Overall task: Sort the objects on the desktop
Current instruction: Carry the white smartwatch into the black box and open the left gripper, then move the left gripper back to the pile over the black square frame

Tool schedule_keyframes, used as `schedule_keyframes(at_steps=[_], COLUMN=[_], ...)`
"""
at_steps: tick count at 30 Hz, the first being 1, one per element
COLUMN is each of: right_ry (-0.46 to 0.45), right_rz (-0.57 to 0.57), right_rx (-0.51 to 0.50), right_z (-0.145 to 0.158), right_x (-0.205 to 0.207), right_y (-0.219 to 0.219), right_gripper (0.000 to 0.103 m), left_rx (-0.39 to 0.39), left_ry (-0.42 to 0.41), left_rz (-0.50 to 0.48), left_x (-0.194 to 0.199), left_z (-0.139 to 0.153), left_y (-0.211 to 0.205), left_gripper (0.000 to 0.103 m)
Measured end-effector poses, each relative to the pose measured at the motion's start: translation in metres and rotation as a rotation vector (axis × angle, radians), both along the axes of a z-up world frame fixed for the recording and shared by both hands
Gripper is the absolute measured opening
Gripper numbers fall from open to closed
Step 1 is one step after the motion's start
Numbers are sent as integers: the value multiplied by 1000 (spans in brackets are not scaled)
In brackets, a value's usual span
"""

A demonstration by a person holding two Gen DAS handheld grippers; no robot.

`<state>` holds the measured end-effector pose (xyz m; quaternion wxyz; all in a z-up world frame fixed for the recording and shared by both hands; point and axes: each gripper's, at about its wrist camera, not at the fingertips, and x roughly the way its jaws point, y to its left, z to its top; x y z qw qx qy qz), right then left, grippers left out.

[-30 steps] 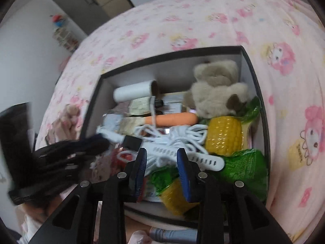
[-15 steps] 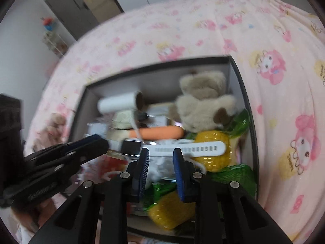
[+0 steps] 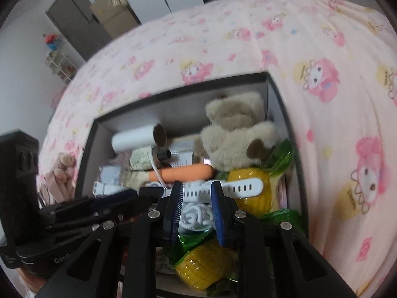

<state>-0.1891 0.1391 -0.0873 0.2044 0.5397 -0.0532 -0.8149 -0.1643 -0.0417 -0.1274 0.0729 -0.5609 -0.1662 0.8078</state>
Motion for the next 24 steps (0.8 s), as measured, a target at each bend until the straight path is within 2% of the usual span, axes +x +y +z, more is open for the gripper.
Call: schedule_keyframes(at_steps=[2,4,7,9,11,12,13,15,19,24], right_ry=[-63,-76,-67,2,109,145,172,204,250,289], right_rz=[0,8,-6,-27,-69,-82,-94,-111,-114,-111], right_rx=[36,34,6,18,38,27,6,-13,1,-20], right_z=[-13,-15,-10,4,26,34,42,53,72,88], right_x=[-5,-5,2,13,34,43,54,72,100,130], right_y=[-3,-3,-1,2,6,8,10,11,8,-1], right_gripper=[20,20,20,20,21,25,32,39,40,44], left_rx=[6,10,-9,-4,25,31,28,0,-23,-40], left_ry=[-14,3,89,157,209,223,236,265,311,341], left_rz=[7,14,107,121,104,93,83,57,22,20], left_x=[-2,1,20,41,63,72,80,95,125,150], left_z=[-3,2,22,42,60,67,74,86,108,117], left_y=[0,-1,-7,-7,-4,-2,-1,2,6,-1], left_gripper=[27,27,27,28,37,44,45,45,46,47])
